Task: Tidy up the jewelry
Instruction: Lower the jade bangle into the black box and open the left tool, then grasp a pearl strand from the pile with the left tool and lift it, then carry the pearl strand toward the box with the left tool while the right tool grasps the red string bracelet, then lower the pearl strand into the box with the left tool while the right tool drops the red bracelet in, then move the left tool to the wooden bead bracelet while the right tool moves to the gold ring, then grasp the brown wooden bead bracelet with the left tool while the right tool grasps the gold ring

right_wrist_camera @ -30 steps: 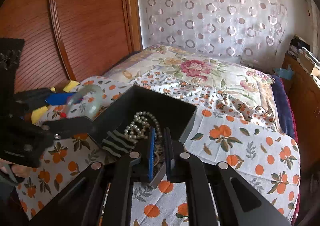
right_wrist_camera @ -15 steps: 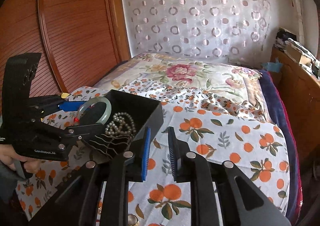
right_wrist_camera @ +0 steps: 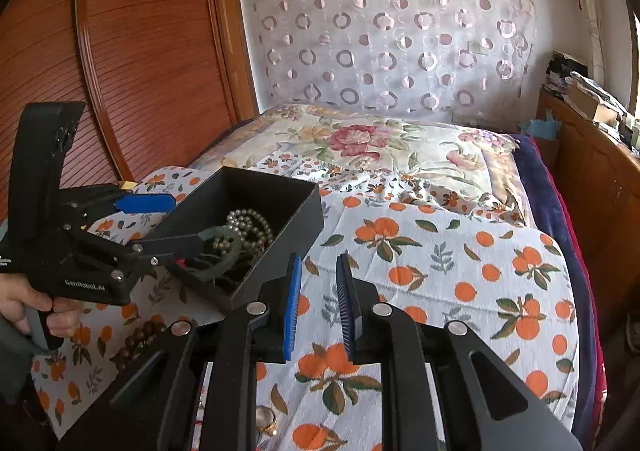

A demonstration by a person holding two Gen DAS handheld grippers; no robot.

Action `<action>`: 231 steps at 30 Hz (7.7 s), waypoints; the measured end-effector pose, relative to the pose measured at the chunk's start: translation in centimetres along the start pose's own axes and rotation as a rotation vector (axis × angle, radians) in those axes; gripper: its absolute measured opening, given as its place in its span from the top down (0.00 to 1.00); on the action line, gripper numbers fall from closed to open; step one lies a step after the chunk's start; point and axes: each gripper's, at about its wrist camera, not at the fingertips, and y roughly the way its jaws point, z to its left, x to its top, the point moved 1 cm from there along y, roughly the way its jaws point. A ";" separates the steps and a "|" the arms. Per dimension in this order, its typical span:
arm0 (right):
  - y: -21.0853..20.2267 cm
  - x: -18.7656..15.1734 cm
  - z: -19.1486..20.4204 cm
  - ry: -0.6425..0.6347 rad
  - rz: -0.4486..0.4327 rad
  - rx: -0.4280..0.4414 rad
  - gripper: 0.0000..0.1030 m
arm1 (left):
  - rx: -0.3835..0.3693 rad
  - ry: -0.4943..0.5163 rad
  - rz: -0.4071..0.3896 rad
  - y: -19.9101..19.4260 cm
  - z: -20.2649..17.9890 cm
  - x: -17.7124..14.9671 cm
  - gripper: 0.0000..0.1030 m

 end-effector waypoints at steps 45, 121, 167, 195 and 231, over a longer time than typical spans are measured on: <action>-6.2 -13.1 7.9 0.005 0.122 0.019 0.81 | -0.056 0.016 0.074 -4.2 -5.8 -10.1 0.96; -2.5 5.0 6.7 -0.171 -0.003 0.094 0.92 | -0.048 0.011 -0.336 -17.8 -0.8 7.3 0.96; 4.0 3.2 1.4 -0.064 0.069 0.103 0.69 | -0.039 0.032 -0.125 -3.4 1.2 9.0 0.96; -1.3 -6.4 3.5 -0.077 0.153 0.038 0.69 | -0.043 0.003 0.023 -4.3 -0.2 -5.7 0.59; 0.1 -7.9 3.6 -0.049 0.211 0.013 0.77 | -0.112 -0.017 0.092 -2.7 -0.5 -7.5 0.88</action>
